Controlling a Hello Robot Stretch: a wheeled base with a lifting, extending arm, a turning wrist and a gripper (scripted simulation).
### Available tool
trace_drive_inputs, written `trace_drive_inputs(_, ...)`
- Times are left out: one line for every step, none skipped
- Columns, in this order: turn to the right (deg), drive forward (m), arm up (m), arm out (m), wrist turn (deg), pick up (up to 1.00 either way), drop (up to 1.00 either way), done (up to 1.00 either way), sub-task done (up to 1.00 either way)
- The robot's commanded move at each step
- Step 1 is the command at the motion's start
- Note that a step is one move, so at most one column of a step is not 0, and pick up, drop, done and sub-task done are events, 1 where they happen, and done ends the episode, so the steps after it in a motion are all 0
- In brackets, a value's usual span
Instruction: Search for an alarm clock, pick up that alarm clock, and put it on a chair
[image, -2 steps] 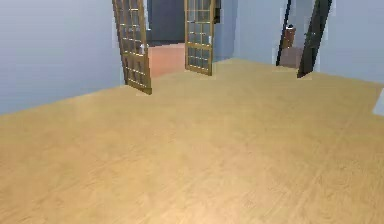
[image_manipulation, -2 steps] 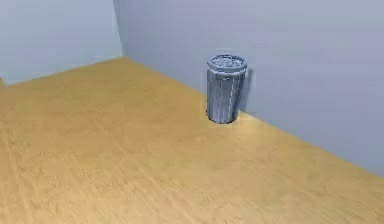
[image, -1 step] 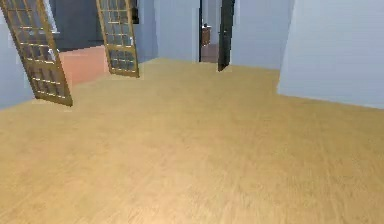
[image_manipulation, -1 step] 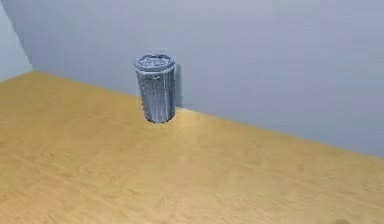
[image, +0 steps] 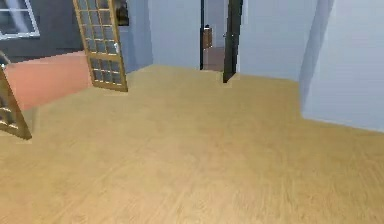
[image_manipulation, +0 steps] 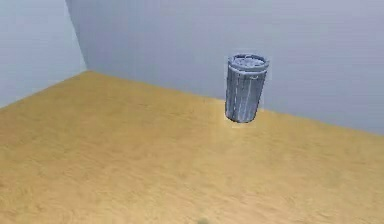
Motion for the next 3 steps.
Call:
trace_drive_inputs(3.0,0.00,0.00,0.00,0.0,0.00,0.00,0.00,0.00)
trace_drive_inputs(0.0,1.00,0.00,0.00,0.0,0.00,0.00,0.00,0.00)
trace_drive_inputs(0.0,1.00,0.00,0.00,0.0,0.00,0.00,0.00,0.00)
